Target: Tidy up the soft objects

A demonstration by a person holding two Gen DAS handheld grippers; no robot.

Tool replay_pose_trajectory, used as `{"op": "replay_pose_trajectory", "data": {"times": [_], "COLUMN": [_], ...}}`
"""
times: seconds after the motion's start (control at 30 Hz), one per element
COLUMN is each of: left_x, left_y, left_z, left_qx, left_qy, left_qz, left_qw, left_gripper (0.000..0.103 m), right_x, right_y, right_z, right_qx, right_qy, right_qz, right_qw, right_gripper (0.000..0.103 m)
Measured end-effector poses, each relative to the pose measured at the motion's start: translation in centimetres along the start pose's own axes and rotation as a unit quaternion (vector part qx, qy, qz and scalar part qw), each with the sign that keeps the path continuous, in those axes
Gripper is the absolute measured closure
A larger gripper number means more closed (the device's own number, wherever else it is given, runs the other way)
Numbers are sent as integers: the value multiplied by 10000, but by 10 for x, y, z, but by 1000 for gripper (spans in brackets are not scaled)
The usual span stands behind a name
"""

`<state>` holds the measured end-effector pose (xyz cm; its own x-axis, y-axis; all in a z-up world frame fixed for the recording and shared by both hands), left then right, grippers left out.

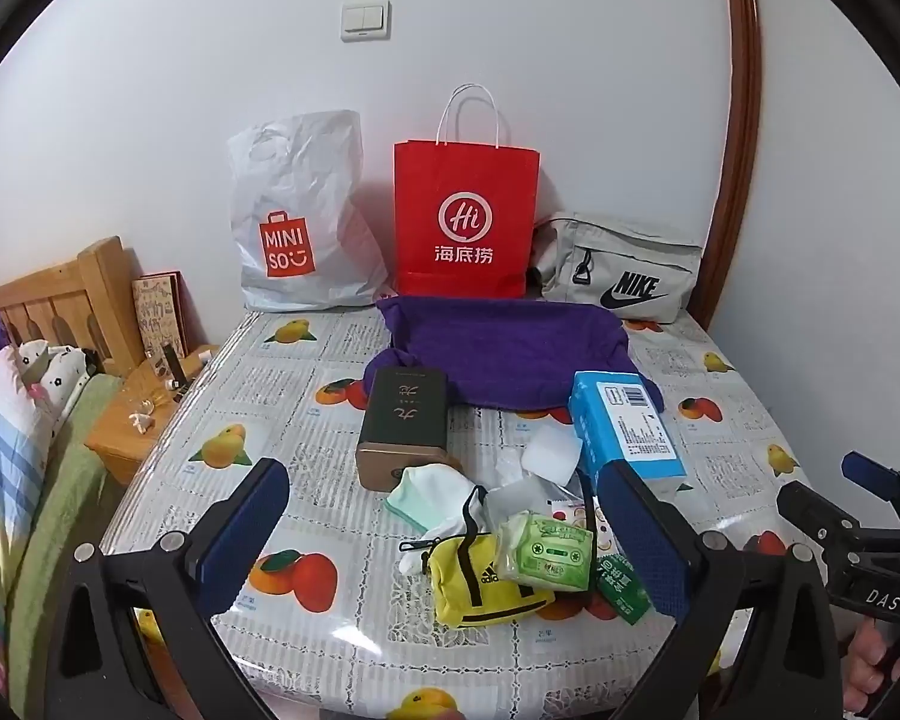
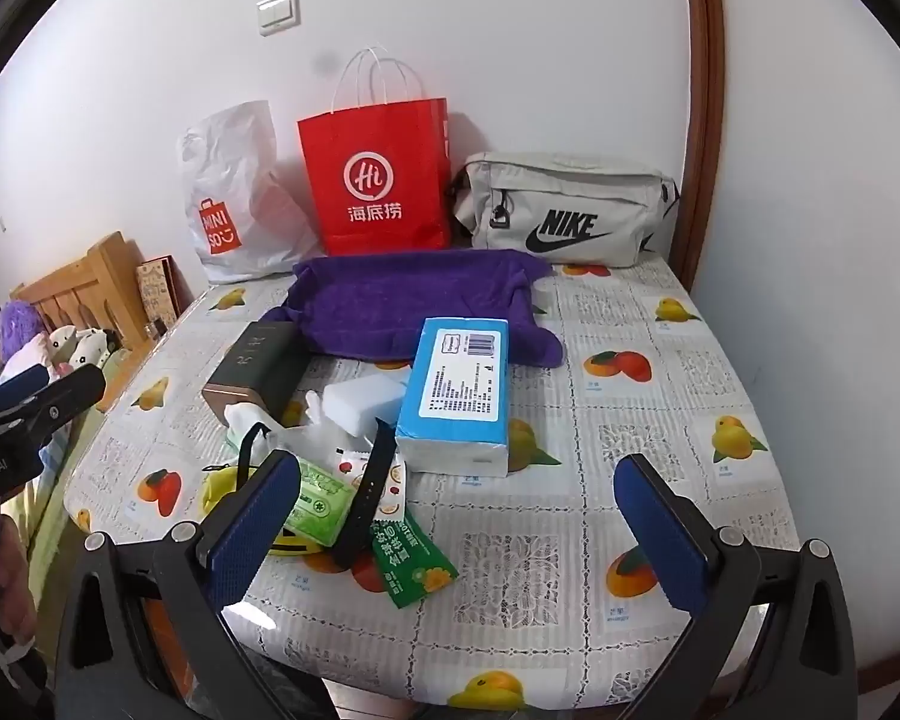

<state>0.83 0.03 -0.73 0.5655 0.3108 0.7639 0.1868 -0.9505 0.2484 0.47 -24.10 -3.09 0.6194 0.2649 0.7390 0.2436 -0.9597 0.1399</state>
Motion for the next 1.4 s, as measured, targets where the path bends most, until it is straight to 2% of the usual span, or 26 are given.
{"op": "replay_pose_trajectory", "data": {"times": [0.23,0.37,0.43,1.4], "left_x": [4,1,0,-1], "left_y": [6,8,8,2], "left_z": [-18,-21,-21,-31], "left_qx": [-50,-52,-65,-108], "left_qy": [76,125,129,169], "left_qz": [103,98,87,32], "left_qw": [9999,9999,9999,9998], "left_gripper": [0,0,0,0], "right_x": [-2,7,1,-6], "right_y": [-2,-3,-3,-10], "right_z": [-9,-22,-27,-36], "right_qx": [-18,-16,31,68], "right_qy": [-48,44,144,329], "right_qz": [94,92,61,70], "right_qw": [9999,9999,9999,9994], "right_gripper": [0,0,0,0]}}
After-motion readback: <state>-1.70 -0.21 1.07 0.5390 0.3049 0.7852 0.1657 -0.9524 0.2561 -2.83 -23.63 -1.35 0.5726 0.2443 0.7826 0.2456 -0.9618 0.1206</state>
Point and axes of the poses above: each gripper's, at about its wrist camera, not at the fingertips, and z roughly the way its jaws point, y to its right, x to its top, the point moved 1 cm from there along z, roughly the way its jaws point, and after that the axes turned 15 degrees about -z, right-handed, at the moved point
